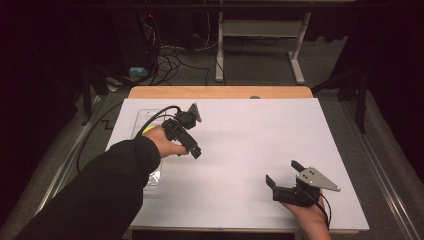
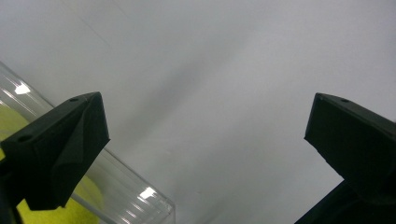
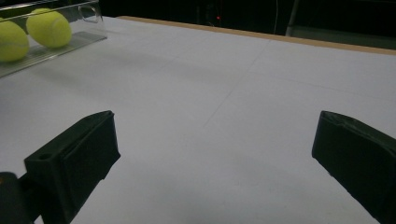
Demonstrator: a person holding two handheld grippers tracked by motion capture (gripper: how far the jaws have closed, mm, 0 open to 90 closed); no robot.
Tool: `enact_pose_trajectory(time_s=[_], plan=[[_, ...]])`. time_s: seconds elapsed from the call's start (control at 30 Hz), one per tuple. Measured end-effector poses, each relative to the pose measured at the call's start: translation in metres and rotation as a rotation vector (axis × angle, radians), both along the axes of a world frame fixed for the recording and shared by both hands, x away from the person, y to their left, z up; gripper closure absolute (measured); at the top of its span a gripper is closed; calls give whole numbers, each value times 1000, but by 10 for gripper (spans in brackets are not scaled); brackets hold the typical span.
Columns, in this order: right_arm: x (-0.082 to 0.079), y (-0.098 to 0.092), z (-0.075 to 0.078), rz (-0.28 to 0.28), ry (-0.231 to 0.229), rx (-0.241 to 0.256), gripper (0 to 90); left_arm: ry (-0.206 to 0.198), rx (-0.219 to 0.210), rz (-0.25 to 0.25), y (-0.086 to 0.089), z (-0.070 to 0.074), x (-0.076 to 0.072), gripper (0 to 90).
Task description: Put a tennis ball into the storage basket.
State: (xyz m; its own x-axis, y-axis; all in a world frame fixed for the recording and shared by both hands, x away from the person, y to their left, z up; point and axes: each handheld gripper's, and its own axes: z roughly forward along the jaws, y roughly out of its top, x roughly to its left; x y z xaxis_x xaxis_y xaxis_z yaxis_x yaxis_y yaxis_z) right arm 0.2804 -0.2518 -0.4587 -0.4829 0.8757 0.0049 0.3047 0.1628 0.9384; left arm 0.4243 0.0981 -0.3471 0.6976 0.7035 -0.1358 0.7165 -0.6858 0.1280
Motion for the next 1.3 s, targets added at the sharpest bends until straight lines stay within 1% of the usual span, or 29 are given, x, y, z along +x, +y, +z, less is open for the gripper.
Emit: enact_pose_trajectory(time_s=[0.17, 0.23, 0.27, 0.43, 0.47, 0.5, 0.77, 0.93, 1.03, 1.1, 1.17, 1.2, 1.23, 1.27, 1.3], plan=[[0, 1, 0, 0, 1, -1, 2, -5, -3, -1, 0, -1, -1, 6], [0, 1, 0, 1, -1, 0, 2, -13, -1, -6, 0, -2, -2, 6], [0, 1, 0, 2, -2, 0, 2, -13, -7, -5, 0, -4, -3, 6], [0, 0, 0, 2, -2, -1, 2, -3, 3, -8, 1, -15, -3, 6], [0, 0, 0, 2, -2, -1, 2, 4, 1, -10, 1, -17, -3, 6], [0, 1, 0, 2, -1, -1, 2, 2, 1, -9, 0, -19, -3, 6], [0, 0, 0, 2, -2, -2, 2, 24, 27, -41, -8, -38, -9, 6], [-1, 1, 1, 3, -5, -2, 2, 31, 32, -38, -11, -48, -11, 6], [-1, 1, 1, 4, -5, -1, 2, 36, 42, -53, -12, -55, -13, 6], [-1, 1, 1, 5, -5, -4, 2, 36, 38, -42, -13, -61, -14, 6], [-1, 1, 1, 5, -4, -4, 2, 43, 42, -51, -13, -65, -15, 6], [-1, 1, 1, 5, -4, -3, 2, 40, 33, -42, -13, -68, -16, 6], [-1, 1, 1, 6, -5, -4, 2, 38, 27, -44, -13, -68, -16, 6], [-1, 1, 1, 6, -4, -4, 2, 27, 5, -28, -13, -69, -18, 6], [-1, 1, 1, 6, -5, -3, 2, 18, -10, -23, -12, -69, -19, 6]])
